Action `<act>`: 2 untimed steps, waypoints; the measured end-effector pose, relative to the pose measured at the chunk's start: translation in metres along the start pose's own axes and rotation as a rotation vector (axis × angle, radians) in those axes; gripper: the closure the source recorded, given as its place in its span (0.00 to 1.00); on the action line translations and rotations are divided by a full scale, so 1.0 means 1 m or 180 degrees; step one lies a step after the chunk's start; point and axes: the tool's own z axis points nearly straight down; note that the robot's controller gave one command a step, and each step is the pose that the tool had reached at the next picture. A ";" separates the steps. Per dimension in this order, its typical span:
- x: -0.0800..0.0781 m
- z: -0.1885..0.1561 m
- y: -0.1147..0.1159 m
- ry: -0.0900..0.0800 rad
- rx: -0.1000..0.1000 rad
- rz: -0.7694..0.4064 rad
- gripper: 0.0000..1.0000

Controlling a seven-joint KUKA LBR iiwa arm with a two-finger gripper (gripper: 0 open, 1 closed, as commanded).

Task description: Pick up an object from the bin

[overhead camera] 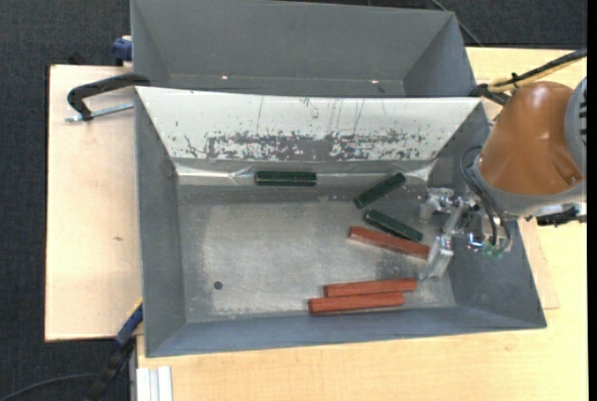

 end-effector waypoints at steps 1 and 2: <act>0.003 -0.014 0.040 -0.0004 -0.0019 0.0343 0.00; -0.001 0.033 0.063 0.0024 -0.0014 0.0855 0.00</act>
Offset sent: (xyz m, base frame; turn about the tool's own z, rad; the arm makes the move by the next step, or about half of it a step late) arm 0.0048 0.0375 0.0124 0.1097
